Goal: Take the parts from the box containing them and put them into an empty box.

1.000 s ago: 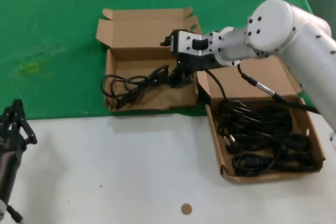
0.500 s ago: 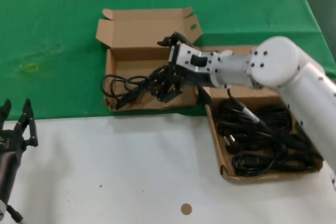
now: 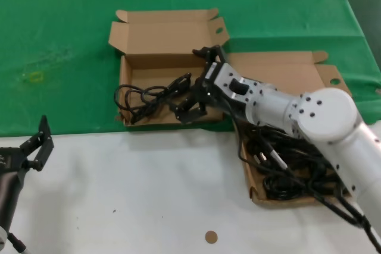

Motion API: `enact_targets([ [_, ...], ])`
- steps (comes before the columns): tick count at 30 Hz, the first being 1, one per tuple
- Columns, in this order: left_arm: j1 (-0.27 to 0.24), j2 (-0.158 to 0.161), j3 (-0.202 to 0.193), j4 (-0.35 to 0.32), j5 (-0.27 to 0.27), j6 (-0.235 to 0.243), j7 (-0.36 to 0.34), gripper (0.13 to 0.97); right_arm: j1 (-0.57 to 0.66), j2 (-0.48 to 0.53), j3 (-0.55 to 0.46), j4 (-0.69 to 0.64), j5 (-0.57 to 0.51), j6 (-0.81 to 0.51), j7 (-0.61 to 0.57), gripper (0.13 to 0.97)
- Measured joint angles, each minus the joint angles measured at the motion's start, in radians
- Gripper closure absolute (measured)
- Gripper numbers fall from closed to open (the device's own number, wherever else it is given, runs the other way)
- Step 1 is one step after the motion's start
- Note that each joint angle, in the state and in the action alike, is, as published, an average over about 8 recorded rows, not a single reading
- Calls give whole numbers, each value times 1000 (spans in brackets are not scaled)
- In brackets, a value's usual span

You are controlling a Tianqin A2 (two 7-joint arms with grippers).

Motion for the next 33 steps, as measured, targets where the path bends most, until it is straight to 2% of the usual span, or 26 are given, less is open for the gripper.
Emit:
enact_targets([
  [13,0,0,0,0,0,0,0,321,-203,17,102,161,112,140,14,129],
  [17,0,0,0,0,0,0,0,321,-265,23,133,211,147,183,18,129],
  [25,0,0,0,0,0,0,0,191,-390,33,196,309,216,270,26,129],
  [33,0,0,0,0,0,0,0,141,-516,44,259,409,285,356,35,129],
])
